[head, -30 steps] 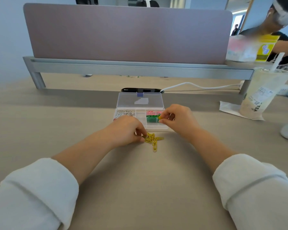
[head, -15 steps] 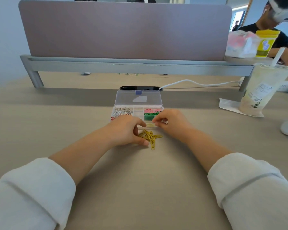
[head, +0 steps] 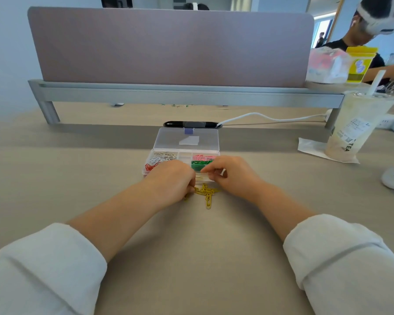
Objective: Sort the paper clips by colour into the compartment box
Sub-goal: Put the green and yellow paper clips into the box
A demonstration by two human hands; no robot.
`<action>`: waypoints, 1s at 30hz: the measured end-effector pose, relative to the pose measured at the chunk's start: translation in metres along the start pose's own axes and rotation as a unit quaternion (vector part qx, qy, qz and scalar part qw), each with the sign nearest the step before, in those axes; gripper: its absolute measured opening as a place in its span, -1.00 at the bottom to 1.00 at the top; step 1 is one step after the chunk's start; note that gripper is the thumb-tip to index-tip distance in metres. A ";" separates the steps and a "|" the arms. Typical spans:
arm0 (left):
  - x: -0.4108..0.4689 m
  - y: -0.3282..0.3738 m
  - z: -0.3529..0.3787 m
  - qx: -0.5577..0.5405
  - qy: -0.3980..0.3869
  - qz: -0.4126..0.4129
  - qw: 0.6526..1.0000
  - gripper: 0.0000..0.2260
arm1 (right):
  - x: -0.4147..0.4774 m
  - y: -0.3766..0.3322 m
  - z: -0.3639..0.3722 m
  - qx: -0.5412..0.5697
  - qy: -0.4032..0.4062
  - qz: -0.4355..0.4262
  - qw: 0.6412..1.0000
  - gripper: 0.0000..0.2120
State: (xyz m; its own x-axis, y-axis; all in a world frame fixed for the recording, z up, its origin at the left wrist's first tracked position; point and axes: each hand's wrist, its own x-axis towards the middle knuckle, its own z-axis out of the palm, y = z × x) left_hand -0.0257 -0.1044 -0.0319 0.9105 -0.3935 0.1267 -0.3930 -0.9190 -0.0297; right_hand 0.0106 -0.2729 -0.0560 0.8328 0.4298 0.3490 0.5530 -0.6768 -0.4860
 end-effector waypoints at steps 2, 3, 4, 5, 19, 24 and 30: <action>-0.001 0.001 -0.001 0.005 0.010 0.016 1.000 -0.82 | -0.001 0.003 0.000 0.045 0.017 0.008 0.999 -0.79; -0.001 0.000 -0.003 -0.009 0.018 0.023 1.000 -0.82 | -0.001 0.004 -0.001 0.065 0.028 0.016 0.997 -0.80; 0.000 -0.001 -0.005 -0.032 0.028 0.029 0.999 -0.83 | -0.001 0.005 -0.001 0.080 0.040 0.025 0.996 -0.82; 0.001 -0.003 -0.008 -0.058 0.044 0.031 0.997 -0.83 | -0.002 0.006 -0.002 0.088 0.054 0.032 0.994 -0.83; 0.040 -0.005 0.006 -0.077 0.030 -0.006 0.997 -0.78 | -0.003 0.005 -0.011 0.066 0.151 0.064 0.984 -0.85; 0.021 -0.012 -0.023 -0.119 0.006 -0.005 0.993 -0.85 | -0.004 -0.014 -0.028 0.004 -0.049 0.051 0.998 -0.95; 0.004 -0.009 -0.030 -0.061 -0.237 -0.073 0.967 -0.47 | -0.007 -0.033 -0.035 -0.122 -0.226 0.058 0.965 -0.35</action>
State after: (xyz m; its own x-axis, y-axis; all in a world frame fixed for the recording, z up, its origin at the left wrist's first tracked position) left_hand -0.0221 -0.0972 -0.0015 0.9031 -0.2516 -0.3480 -0.2409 -0.9677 0.0744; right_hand -0.0145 -0.2747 -0.0150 0.8456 0.5228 -0.1080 0.4792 -0.8324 -0.2784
